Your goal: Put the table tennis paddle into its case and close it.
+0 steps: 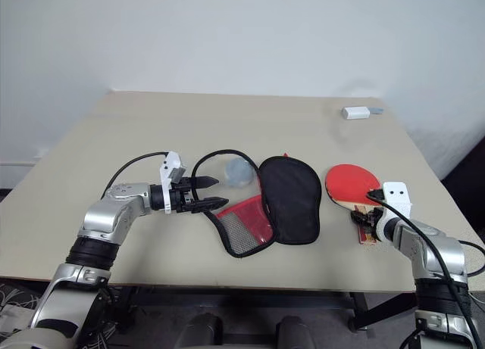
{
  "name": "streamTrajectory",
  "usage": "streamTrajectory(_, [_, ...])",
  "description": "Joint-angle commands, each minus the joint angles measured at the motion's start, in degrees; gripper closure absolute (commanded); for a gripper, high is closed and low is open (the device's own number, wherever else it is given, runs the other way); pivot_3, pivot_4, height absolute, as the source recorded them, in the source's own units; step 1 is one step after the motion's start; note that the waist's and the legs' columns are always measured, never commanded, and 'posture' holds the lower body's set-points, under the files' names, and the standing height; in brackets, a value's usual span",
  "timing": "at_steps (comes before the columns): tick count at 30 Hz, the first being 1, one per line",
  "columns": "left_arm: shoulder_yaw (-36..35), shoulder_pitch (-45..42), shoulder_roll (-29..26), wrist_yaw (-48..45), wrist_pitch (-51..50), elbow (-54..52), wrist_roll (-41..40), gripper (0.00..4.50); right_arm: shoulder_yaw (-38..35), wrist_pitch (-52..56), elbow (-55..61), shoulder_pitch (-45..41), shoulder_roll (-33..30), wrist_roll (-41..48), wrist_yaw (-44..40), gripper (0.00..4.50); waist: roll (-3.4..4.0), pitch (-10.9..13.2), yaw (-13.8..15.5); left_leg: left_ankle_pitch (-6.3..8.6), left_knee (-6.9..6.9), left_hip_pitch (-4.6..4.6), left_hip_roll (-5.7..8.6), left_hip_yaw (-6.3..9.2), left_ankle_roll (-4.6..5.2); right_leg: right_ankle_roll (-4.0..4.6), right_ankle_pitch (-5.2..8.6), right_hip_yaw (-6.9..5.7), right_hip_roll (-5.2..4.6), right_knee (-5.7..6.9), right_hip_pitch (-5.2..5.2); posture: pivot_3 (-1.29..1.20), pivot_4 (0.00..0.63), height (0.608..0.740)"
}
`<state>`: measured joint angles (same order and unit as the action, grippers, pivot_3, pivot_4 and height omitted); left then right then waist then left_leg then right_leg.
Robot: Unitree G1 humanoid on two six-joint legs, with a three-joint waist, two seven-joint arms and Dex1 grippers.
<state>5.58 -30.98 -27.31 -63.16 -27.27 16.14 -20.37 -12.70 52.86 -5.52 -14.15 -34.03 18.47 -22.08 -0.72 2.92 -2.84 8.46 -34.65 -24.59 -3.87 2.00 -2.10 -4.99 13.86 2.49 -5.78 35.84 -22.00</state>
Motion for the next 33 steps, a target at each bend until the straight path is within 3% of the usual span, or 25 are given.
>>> streamTrajectory(1, [-0.8, -0.5, -0.9, -0.4, -0.4, -2.6, -0.5, 0.0, -0.1, -0.8, -0.6, -0.7, -0.1, -1.3, 0.9, 2.45, -0.15, -0.1, 0.0, 0.01, -0.05, 0.0, 0.0, 0.01, -0.01, 0.0, 0.0, 0.0, 0.0, -0.01, 0.01, 0.0, 0.0, 0.74])
streamTrajectory(4, [-0.8, -0.6, -1.1, -0.6, -0.6, -2.7, -0.6, 0.0, -0.5, 0.0, 1.4, -0.9, -0.5, -0.8, 0.6, 2.98, -0.19, -0.1, 0.0, 0.15, -0.22, 0.0, 0.06, 0.05, -0.18, -0.01, 0.0, 0.01, 0.0, -0.05, 0.08, 0.0, 0.0, 0.74])
streamTrajectory(9, [-0.8, -1.2, -1.5, -1.0, -0.8, -2.0, -0.6, 0.0, -3.8, 4.8, 6.8, -4.8, 0.0, 1.8, 2.6, 3.28, 0.0, 0.0, 0.0, 0.16, -0.24, -0.06, 0.1, 0.06, -0.15, -0.01, -0.01, 0.03, -0.02, 0.01, 0.09, 0.0, 0.0, 0.74])
streamTrajectory(14, [-0.6, -1.7, -1.3, -1.1, -0.9, -1.5, -0.3, 0.0, -7.5, 12.1, 10.8, -12.0, 4.4, 4.1, 8.2, 3.28, 0.31, 0.0, -0.1, 0.0, -0.07, -0.09, 0.09, 0.02, 0.1, -0.02, -0.01, 0.17, 0.04, 0.13, -0.13, 0.0, 0.0, 0.74])
streamTrajectory(19, [-0.3, -1.7, -1.0, -1.2, -1.1, -1.4, -0.3, 0.0, -11.9, 21.8, 15.3, -16.7, 14.9, 6.2, 14.7, 3.28, 0.3, 0.0, 0.0, 0.01, -0.03, -0.09, 0.08, 0.04, 0.09, -0.02, 0.0, 0.17, 0.07, 0.16, -0.17, 0.0, 0.0, 0.74])
streamTrajectory(27, [0.0, -2.4, -0.7, -1.4, -0.9, -0.5, 0.0, 0.0, -10.1, 27.2, 21.1, -13.6, 25.7, 4.3, 20.0, 3.28, 0.34, 0.0, 0.1, 0.01, -0.02, -0.23, 0.09, 0.03, 0.08, -0.02, -0.02, 0.16, 0.05, 0.18, -0.29, 0.0, 0.0, 0.74])
streamTrajectory(33, [0.4, -3.3, 0.3, -2.0, -0.4, 1.1, 0.3, 0.0, -6.3, 27.2, 22.9, -11.9, 29.3, 3.2, 21.3, 3.28, 0.39, 0.0, 0.0, 0.03, 0.02, -0.23, 0.08, 0.02, 0.06, -0.02, -0.02, 0.16, 0.05, 0.21, -0.32, 0.0, 0.0, 0.74])
